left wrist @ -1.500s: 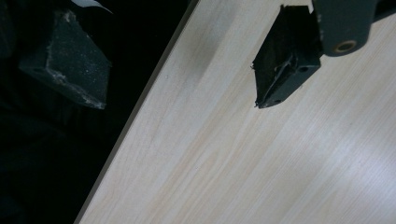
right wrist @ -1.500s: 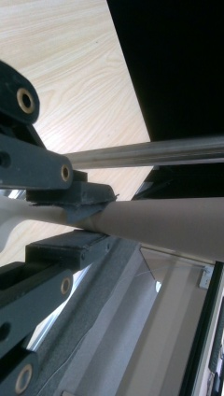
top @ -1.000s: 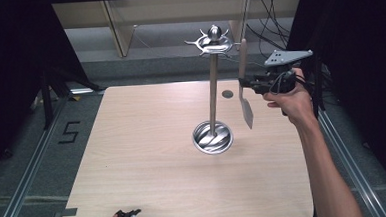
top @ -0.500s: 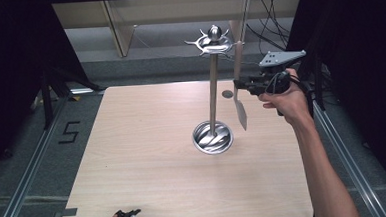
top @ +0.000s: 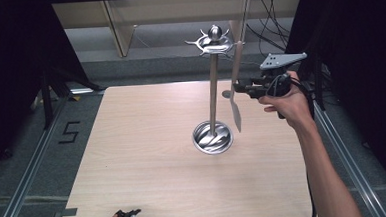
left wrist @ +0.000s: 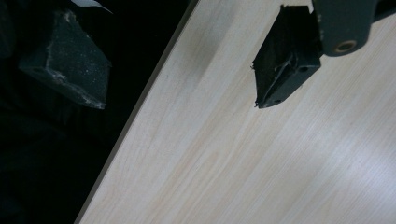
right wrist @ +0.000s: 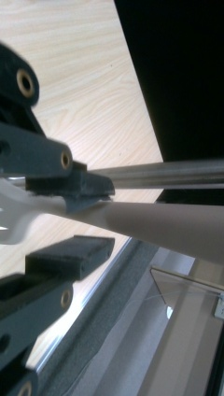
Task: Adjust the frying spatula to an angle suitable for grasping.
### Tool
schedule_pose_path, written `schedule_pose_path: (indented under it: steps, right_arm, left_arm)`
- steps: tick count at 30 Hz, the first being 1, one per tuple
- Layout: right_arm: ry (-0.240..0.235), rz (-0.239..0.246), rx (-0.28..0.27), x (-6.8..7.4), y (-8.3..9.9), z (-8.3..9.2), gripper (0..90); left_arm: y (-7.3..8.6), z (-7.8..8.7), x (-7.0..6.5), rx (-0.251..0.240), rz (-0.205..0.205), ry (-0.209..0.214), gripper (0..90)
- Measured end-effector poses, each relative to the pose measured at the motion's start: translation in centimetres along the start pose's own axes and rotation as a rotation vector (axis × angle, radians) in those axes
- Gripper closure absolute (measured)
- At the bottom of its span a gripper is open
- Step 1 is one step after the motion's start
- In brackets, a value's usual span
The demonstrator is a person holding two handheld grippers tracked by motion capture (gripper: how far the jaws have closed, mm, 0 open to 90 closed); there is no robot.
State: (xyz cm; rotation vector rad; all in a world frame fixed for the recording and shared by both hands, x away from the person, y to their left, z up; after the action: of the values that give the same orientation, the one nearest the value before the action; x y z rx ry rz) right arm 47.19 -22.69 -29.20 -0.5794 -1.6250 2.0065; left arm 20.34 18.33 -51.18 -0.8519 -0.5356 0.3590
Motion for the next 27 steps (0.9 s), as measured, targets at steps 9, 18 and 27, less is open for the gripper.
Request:
schedule_pose_path:
  steps: [9,18,27]
  right_arm:
    - [-0.006,0.002,-0.018,0.7,0.7,1.4,57.3]
    - [0.077,0.051,-0.001,2.0,3.0,3.0,49.1]
    - [0.112,0.045,-0.044,4.1,5.3,4.7,43.4]
  left_arm:
    - [0.0,0.0,0.1,0.01,-0.006,-0.005,17.8]
    - [0.0,0.1,0.1,0.001,-0.003,-0.003,17.8]
    - [0.0,0.0,0.0,0.007,-0.009,-0.015,17.8]
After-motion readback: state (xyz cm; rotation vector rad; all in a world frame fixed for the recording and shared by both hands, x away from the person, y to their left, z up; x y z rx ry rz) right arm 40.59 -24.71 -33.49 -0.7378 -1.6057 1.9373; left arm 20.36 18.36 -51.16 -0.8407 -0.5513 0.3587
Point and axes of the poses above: each handheld gripper's, and its own axes: z roughly backward along the jaws, y roughly out of its underside, x roughly to its left, the point moved 1 cm from there along -z, roughly forward along the jaws, and after that the axes turned 14 degrees about -x, right-handed, at the moved point
